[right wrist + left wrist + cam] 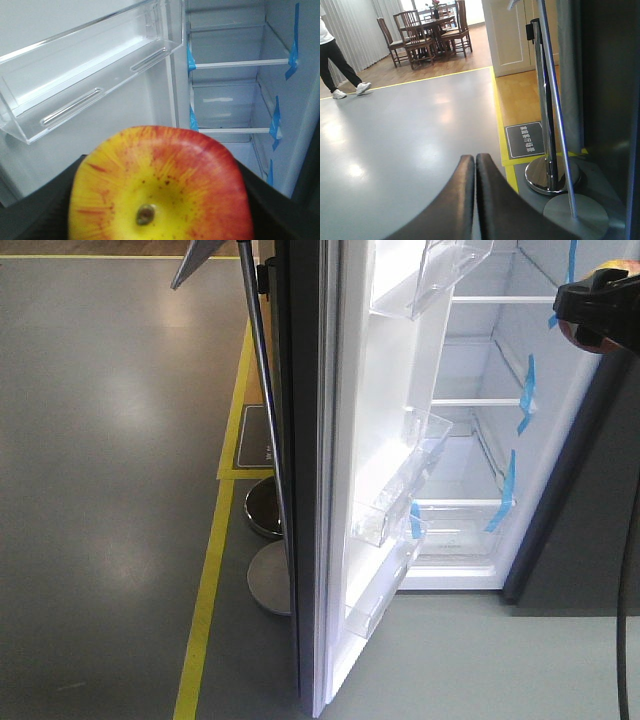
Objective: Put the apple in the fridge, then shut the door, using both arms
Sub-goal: 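Move the held apple toward the refrigerator shelves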
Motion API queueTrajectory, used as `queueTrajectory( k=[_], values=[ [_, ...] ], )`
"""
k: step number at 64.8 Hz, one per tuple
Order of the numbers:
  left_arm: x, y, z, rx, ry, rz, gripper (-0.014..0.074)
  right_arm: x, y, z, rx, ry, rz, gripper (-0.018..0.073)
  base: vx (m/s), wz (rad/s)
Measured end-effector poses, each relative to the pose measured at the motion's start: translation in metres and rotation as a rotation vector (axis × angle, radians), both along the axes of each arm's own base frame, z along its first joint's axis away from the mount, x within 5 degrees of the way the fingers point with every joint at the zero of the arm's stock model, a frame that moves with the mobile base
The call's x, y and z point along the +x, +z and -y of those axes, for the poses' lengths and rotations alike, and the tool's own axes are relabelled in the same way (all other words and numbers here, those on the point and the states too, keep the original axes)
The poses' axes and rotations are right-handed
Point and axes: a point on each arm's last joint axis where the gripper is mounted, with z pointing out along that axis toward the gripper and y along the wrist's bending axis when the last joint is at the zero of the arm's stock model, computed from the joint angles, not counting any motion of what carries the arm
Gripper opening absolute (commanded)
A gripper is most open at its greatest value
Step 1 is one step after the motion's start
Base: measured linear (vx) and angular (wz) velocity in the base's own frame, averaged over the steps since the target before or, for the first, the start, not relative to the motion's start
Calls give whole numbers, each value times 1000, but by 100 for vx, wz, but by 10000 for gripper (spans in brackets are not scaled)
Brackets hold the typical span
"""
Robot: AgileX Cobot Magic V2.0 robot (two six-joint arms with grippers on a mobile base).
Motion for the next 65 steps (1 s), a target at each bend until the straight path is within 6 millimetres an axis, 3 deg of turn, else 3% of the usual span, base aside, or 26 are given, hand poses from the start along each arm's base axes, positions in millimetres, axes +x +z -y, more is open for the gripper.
queueTrajectory(
  k=[65],
  values=[
    [0,0,0,0,0,0,-6,0,0,0,0,0,0,152,8,-2]
  ],
)
